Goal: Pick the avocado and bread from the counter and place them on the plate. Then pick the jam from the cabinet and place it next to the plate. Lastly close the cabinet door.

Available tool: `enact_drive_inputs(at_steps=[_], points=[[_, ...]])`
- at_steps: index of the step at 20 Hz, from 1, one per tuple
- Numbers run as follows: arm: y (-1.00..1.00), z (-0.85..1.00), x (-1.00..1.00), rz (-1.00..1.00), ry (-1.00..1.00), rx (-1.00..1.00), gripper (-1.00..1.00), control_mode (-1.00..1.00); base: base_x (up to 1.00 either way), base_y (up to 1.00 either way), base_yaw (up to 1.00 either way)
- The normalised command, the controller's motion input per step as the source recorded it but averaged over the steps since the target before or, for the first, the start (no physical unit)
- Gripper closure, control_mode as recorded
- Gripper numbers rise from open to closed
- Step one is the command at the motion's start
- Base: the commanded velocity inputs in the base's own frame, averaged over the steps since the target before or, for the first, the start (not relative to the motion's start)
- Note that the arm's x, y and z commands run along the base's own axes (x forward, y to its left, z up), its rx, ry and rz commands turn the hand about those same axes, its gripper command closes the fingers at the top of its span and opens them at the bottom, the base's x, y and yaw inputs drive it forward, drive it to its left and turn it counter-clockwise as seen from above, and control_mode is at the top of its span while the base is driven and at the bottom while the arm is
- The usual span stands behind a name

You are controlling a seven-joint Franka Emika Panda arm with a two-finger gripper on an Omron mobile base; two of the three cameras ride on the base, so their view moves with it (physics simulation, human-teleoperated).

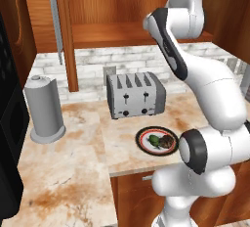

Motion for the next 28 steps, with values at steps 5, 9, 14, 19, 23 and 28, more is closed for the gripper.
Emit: enact_drive_inputs(at_steps=[5,9,14,19,23,28], points=[[-0.06,-0.01,0.49,0.00,0.03,0.04,-1.00,-1.00,0.00,0.00,0.00],[-0.05,-0.03,0.44,0.00,0.10,0.03,-1.00,-1.00,0.00,0.00,0.00],[0.00,-0.01,0.34,0.00,0.14,0.02,-1.00,-1.00,0.00,0.00,0.00],[0.00,-0.01,0.33,0.00,0.08,0.00,-1.00,-1.00,0.00,0.00,0.00],[0.00,-0.10,0.31,0.00,0.08,0.00,-1.00,-1.00,0.00,0.00,0.00],[0.00,-0.11,0.23,0.00,0.06,0.00,-1.00,-1.00,0.00,0.00,0.00]])
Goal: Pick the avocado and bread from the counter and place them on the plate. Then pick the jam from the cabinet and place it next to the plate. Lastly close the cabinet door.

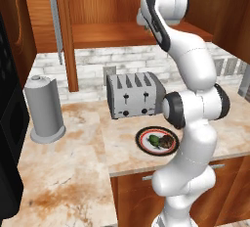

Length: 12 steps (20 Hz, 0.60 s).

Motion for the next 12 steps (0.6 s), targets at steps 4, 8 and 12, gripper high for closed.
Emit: enact_drive_inputs(at_steps=[4,8,12], points=[[0.00,0.00,0.08,0.00,0.05,0.00,1.00,-1.00,0.00,0.00,0.00],[-0.18,0.00,-0.21,0.00,0.00,0.03,1.00,-1.00,0.00,0.00,0.00],[-0.28,0.05,-0.70,0.00,-0.04,0.11,1.00,-1.00,0.00,0.00,0.00]])
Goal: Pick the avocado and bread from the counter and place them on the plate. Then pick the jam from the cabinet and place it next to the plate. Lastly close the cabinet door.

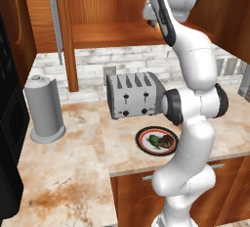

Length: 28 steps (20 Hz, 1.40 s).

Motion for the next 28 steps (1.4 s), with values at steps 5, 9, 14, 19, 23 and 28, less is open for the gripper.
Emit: enact_drive_inputs(at_steps=[5,9,14,19,23,28], points=[[-0.03,0.03,-1.00,0.00,-0.15,0.11,1.00,-1.00,0.00,0.00,0.00],[0.21,-0.06,-1.00,0.00,-0.17,0.03,1.00,-1.00,0.00,0.00,0.00],[0.32,-0.61,-1.00,0.00,-0.29,0.00,1.00,-1.00,0.00,0.00,0.00],[0.19,-0.70,-1.00,0.00,-0.31,0.00,1.00,-1.00,0.00,0.00,0.00],[0.00,-0.94,-1.00,0.00,-0.18,0.00,1.00,-1.00,0.00,0.00,0.00],[-0.31,-0.91,-0.27,0.00,-0.05,0.00,1.00,-1.00,0.00,0.00,0.00]])
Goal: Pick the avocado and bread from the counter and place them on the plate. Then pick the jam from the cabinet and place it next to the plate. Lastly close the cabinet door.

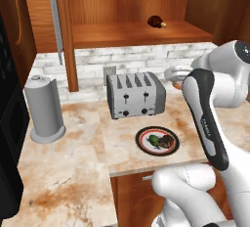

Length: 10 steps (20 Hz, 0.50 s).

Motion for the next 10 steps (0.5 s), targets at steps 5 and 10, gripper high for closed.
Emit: enact_drive_inputs(at_steps=[5,10], points=[[-0.42,-0.78,0.02,0.00,0.00,-0.01,1.00,-1.00,0.00,0.00,0.00],[-0.35,-0.76,0.12,0.00,0.00,-0.01,1.00,-1.00,0.00,0.00,0.00]])
